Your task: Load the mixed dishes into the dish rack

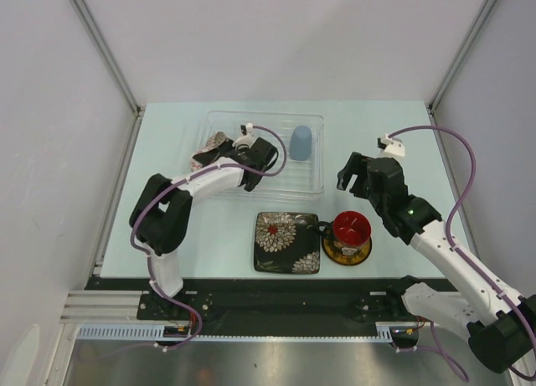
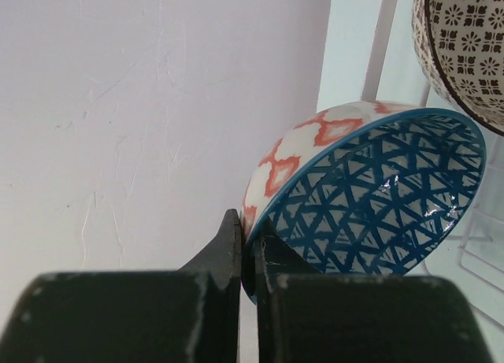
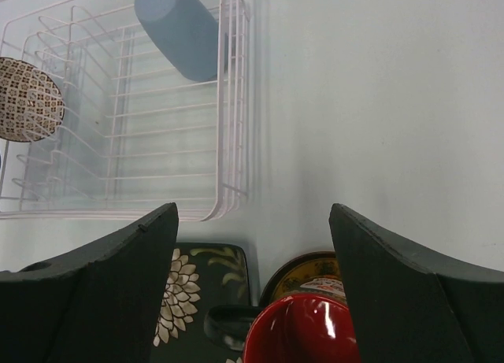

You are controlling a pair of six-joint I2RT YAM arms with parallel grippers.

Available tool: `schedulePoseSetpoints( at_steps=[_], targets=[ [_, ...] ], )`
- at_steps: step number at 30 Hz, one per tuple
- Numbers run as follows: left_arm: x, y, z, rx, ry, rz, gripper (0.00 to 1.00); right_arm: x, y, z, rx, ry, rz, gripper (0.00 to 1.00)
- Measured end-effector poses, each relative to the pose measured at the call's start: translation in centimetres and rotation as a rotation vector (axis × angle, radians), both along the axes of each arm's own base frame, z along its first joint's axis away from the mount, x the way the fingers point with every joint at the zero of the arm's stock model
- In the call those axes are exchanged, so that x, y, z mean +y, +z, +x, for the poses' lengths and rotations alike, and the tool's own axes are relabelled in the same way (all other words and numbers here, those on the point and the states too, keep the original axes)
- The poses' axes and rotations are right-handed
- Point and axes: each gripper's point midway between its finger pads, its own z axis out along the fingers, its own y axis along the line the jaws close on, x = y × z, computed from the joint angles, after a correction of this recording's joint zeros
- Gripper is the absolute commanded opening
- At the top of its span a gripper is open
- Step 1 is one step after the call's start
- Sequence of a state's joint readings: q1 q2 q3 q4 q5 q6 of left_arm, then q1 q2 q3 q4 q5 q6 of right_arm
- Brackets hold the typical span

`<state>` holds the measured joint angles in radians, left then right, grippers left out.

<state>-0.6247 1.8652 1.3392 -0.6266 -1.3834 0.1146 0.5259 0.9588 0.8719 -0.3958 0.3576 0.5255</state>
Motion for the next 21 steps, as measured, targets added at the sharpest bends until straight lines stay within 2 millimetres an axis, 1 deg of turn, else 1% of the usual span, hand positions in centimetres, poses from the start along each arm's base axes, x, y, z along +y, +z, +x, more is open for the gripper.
schedulePoseSetpoints(
  at_steps=[3, 7, 9, 11, 12, 13, 19, 20, 21],
  targets=[
    [-0.3, -0.2, 0.1, -0.001, 0.001, 0.019, 0.00, 0.0, -0.3, -0.1, 0.008, -0.001, 0.002, 0.83],
    [-0.8, -0.4, 0.4, -0.004, 0.004, 0.049, 0.00, 0.1, -0.3, -0.2, 0.010, 0.000, 0.013, 0.83],
    [-1.4, -1.8, 0.8, 0.022, -0.018, -0.004, 0.00, 0.1, -0.3, -0.2, 0.011, -0.001, 0.015, 0.83],
    [-1.9, -4.2, 1.1, 0.068, -0.036, -0.041, 0.00, 0.1, -0.3, -0.2, 0.010, -0.002, 0.018, 0.83],
    [-2.0, -4.9, 1.2, 0.085, -0.035, -0.031, 0.00, 0.1, -0.3, -0.2, 0.011, -0.002, 0.018, 0.83],
    [-1.9, -4.9, 1.3, 0.083, -0.030, -0.015, 0.00, 0.1, -0.3, -0.2, 0.011, -0.002, 0.019, 0.83],
    [-2.1, -5.0, 1.6, 0.089, -0.035, -0.048, 0.00, 0.2, -0.3, -0.2, 0.011, -0.003, 0.022, 0.84],
    [-2.1, -5.0, 1.6, 0.089, -0.035, -0.048, 0.01, 0.2, -0.3, -0.2, 0.012, -0.003, 0.021, 0.84],
    [-2.2, -5.0, 1.6, 0.090, -0.036, -0.051, 0.04, 0.2, -0.4, -0.2, 0.012, -0.003, 0.021, 0.84]
  ],
)
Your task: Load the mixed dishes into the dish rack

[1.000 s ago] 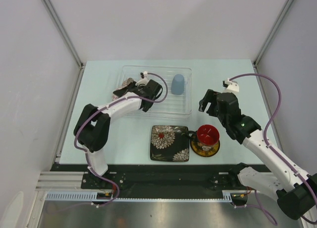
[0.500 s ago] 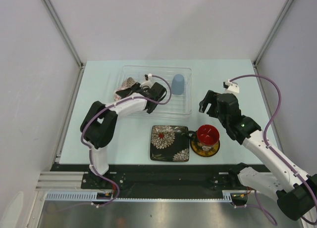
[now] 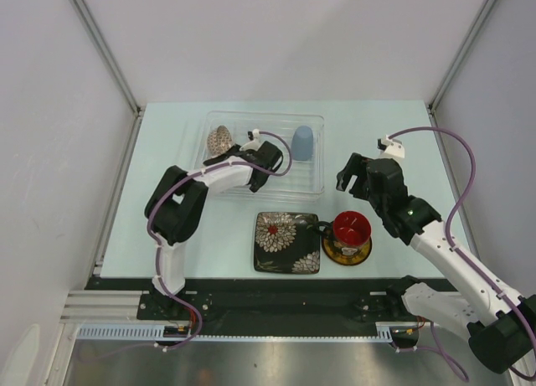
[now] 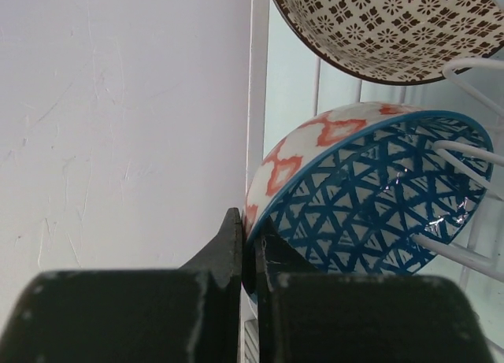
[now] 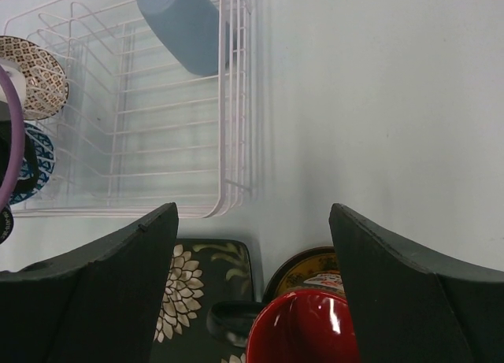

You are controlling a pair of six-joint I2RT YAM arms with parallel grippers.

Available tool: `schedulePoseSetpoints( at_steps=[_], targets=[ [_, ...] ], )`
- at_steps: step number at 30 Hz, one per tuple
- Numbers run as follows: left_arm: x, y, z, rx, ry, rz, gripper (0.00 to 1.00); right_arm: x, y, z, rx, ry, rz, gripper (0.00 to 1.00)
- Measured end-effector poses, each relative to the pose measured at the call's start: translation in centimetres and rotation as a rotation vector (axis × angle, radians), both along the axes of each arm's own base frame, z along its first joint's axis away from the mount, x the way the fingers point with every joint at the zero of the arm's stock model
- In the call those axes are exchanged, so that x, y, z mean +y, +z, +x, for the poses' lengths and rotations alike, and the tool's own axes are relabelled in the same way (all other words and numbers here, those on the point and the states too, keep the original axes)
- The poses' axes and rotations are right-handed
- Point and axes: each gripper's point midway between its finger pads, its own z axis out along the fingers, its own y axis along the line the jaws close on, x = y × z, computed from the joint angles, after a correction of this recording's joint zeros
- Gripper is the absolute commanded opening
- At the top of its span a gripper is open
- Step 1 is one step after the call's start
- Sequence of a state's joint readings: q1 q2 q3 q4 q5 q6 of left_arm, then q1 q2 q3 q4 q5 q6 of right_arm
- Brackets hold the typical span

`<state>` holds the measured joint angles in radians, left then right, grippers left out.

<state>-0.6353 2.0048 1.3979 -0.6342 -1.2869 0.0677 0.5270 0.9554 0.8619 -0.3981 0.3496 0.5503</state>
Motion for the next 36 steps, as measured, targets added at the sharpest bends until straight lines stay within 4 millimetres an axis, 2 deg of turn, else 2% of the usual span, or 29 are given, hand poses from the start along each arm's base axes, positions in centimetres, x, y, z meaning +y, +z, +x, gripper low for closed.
schedulePoseSetpoints(
  at_steps=[1, 2, 4, 5, 7, 8, 10, 13, 20, 27, 31, 36],
  targets=[
    [0.0, 0.0, 0.0, 0.002, -0.002, -0.005, 0.07, 0.0, -0.1, 0.0, 0.002, 0.000, -0.001, 0.84],
    [0.0, 0.0, 0.0, 0.004, -0.003, -0.010, 0.15, 0.0, -0.2, -0.1, 0.004, 0.000, -0.002, 0.84],
    [-0.1, 0.0, -0.1, 0.007, -0.007, -0.028, 0.22, 0.0, -0.4, -0.1, 0.009, 0.001, -0.005, 0.85],
    [-0.1, 0.0, -0.3, 0.013, -0.010, -0.037, 0.32, -0.1, -0.5, -0.1, 0.010, 0.000, -0.006, 0.85],
    [-0.1, -0.2, -0.5, 0.033, -0.020, -0.062, 0.39, -0.1, -0.5, -0.1, 0.011, 0.001, -0.006, 0.85],
    [-0.2, -0.5, -0.7, 0.047, -0.026, -0.079, 0.46, -0.1, -0.5, -0.1, 0.010, 0.001, -0.006, 0.85],
    [-0.3, -0.8, -1.0, 0.074, -0.037, -0.101, 0.54, 0.0, -0.5, -0.1, 0.010, 0.001, -0.006, 0.85],
    [-0.4, -0.9, -1.4, 0.108, -0.053, -0.132, 0.60, 0.0, -0.5, -0.1, 0.010, 0.001, -0.005, 0.86],
    [-0.2, 1.7, -2.2, 0.090, -0.071, -0.192, 0.66, -0.1, -0.2, -0.3, 0.002, 0.004, -0.001, 0.87],
    [-0.1, 5.3, -2.7, 0.061, -0.089, -0.233, 0.69, 0.4, 0.8, -1.2, -0.021, 0.057, 0.015, 0.89],
    [-1.2, 8.0, -3.6, 0.085, -0.194, -0.382, 0.74, 1.3, 1.7, -3.8, -0.032, 0.155, 0.018, 0.88],
    [-2.6, 13.0, -7.5, 0.066, -0.437, -0.644, 0.73, 2.8, 3.5, -8.9, -0.055, 0.335, 0.070, 0.89]
  ],
)
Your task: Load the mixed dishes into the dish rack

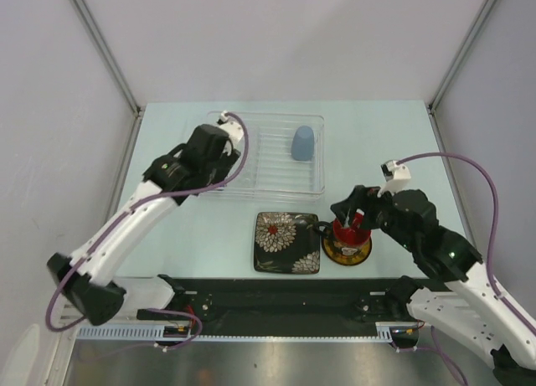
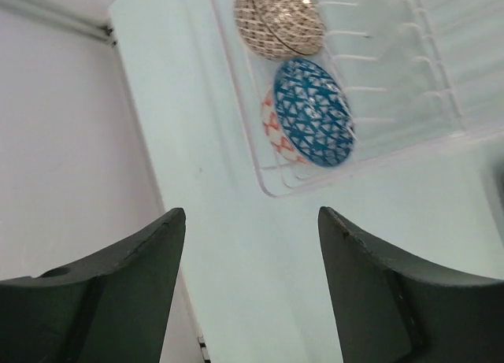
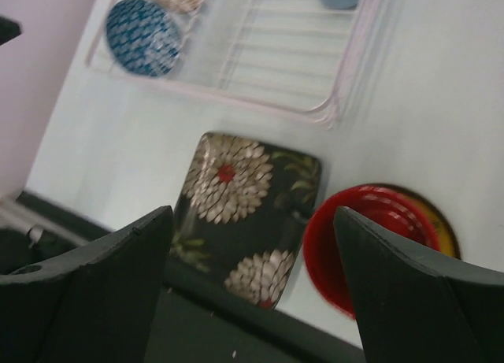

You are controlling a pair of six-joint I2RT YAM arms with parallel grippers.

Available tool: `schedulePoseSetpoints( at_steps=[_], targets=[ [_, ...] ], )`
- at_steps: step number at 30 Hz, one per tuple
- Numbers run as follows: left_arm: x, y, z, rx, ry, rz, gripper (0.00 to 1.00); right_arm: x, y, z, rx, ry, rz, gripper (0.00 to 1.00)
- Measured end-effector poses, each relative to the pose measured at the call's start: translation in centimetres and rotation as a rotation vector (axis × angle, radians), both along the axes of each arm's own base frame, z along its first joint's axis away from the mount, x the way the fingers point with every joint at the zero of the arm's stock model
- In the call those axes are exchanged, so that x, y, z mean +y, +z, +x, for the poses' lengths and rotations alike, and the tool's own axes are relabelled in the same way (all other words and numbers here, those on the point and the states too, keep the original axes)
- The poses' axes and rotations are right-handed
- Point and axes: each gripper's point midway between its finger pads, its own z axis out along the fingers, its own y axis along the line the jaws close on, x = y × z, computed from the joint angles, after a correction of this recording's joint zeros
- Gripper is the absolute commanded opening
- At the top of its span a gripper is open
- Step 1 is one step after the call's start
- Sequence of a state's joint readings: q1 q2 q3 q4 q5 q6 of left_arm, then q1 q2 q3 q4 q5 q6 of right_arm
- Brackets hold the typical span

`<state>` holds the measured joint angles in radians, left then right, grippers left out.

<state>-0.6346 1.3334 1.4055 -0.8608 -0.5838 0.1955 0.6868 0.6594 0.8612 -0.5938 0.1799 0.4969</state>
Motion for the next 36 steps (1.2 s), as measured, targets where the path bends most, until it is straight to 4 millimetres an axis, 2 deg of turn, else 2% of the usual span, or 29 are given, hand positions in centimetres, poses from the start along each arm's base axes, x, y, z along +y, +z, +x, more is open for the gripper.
schedulePoseSetpoints(
  at_steps=[1, 3, 6, 10, 13, 16, 20, 23, 29, 36],
  targets=[
    [-0.1, 0.2, -1.1, 0.002, -0.043, -0.038, 0.73, 0.4, 0.1, -1.0, 0.006, 0.039, 0.009, 0.88],
    [-0.4, -1.0, -2.8, 0.038, -0.108, -0.075, 0.72, 1.1, 0.2, -2.9, 0.022, 0.117, 0.025, 0.88],
    [-1.1, -5.0, -5.4, 0.169, -0.196, -0.085, 0.72, 2.8, -0.8, -5.5, 0.083, 0.235, 0.015, 0.88],
    [-3.3, -10.0, -7.4, 0.328, -0.283, -0.062, 0.71, 5.3, -3.7, -8.1, 0.179, 0.353, -0.053, 0.89],
    [-4.5, -11.7, -8.2, 0.370, -0.327, -0.060, 0.70, 6.8, -7.3, -9.5, 0.259, 0.404, -0.132, 0.88],
    [-5.7, -12.4, -8.0, 0.367, -0.354, -0.073, 0.70, 7.0, -11.6, -9.5, 0.337, 0.381, -0.222, 0.88],
    [-6.9, -13.5, -7.2, 0.358, -0.367, -0.084, 0.69, 6.0, -15.3, -9.2, 0.384, 0.320, -0.298, 0.88],
    [-7.5, -14.4, -6.7, 0.360, -0.368, -0.084, 0.68, 5.9, -16.4, -8.9, 0.385, 0.294, -0.302, 0.86],
    [-8.5, -15.3, -5.9, 0.348, -0.377, -0.099, 0.67, 7.3, -17.6, -8.3, 0.360, 0.302, -0.263, 0.85],
    [-8.6, -17.2, -6.2, 0.363, -0.381, -0.087, 0.66, 8.3, -20.4, -7.9, 0.409, 0.318, -0.272, 0.84]
  ],
)
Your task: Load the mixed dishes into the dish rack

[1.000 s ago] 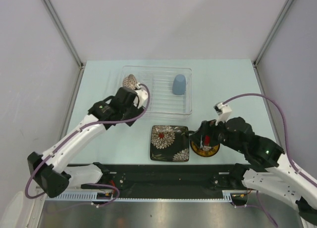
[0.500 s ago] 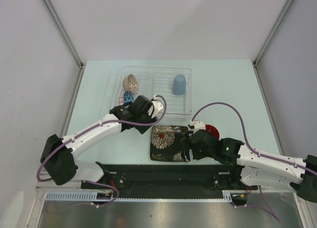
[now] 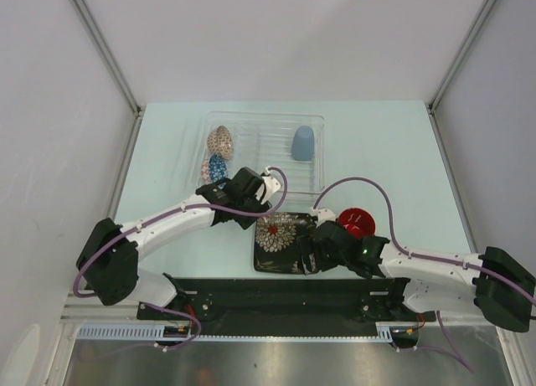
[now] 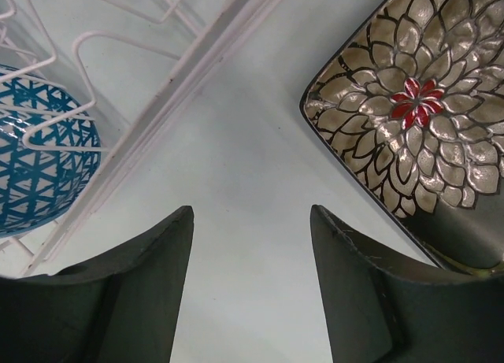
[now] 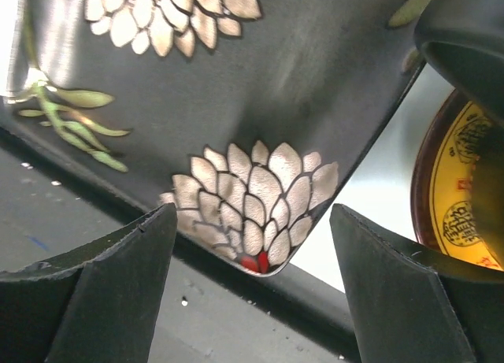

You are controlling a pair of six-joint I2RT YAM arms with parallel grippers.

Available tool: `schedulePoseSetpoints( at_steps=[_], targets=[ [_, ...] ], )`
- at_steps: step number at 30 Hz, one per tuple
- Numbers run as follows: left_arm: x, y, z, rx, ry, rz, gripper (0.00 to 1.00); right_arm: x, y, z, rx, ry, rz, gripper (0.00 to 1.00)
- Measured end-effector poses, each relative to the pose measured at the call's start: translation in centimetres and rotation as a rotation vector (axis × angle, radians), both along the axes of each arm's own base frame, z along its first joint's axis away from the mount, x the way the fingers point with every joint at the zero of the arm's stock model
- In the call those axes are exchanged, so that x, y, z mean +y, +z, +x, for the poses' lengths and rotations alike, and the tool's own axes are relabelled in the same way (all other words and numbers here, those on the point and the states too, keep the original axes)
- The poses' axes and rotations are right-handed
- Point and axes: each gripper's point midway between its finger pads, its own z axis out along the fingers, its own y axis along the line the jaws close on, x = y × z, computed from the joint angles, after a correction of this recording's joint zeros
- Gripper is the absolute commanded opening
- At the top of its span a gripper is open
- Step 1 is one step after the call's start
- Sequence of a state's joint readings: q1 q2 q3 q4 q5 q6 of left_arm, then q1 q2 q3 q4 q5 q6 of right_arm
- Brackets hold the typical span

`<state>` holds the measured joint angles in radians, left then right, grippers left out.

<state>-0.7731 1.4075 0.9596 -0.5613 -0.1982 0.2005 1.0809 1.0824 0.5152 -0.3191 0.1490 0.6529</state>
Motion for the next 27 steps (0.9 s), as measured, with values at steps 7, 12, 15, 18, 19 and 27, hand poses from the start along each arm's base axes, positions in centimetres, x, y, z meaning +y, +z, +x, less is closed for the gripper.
schedulePoseSetpoints(
  at_steps=[7, 12, 15, 18, 19, 27],
  targets=[
    [0.4, -1.0, -0.3, 0.003, 0.000, 0.015, 0.65, -0.2, -1.1, 0.5, 0.024, -0.003, -0.002, 0.84],
    [0.5, -1.2, -0.1, -0.009, -0.002, 0.021, 0.64, 0.1, -1.0, 1.4, 0.015, -0.018, 0.018, 0.82],
    [0.6, -1.2, 0.1, -0.024, -0.005, 0.030, 0.64, 0.2, -1.3, 2.0, 0.012, -0.021, 0.018, 0.82],
    [1.1, -1.8, -0.1, -0.030, -0.027, 0.047, 0.64, 0.3, -2.1, 2.5, 0.024, -0.016, 0.009, 0.82],
    [1.4, -2.1, -0.4, -0.030, -0.038, 0.056, 0.65, 0.5, -2.0, 2.6, 0.022, -0.010, 0.012, 0.81],
    [5.3, -3.7, -3.7, -0.016, -0.139, 0.150, 0.65, 1.6, -2.0, 3.6, 0.015, 0.028, 0.018, 0.80]
  ],
)
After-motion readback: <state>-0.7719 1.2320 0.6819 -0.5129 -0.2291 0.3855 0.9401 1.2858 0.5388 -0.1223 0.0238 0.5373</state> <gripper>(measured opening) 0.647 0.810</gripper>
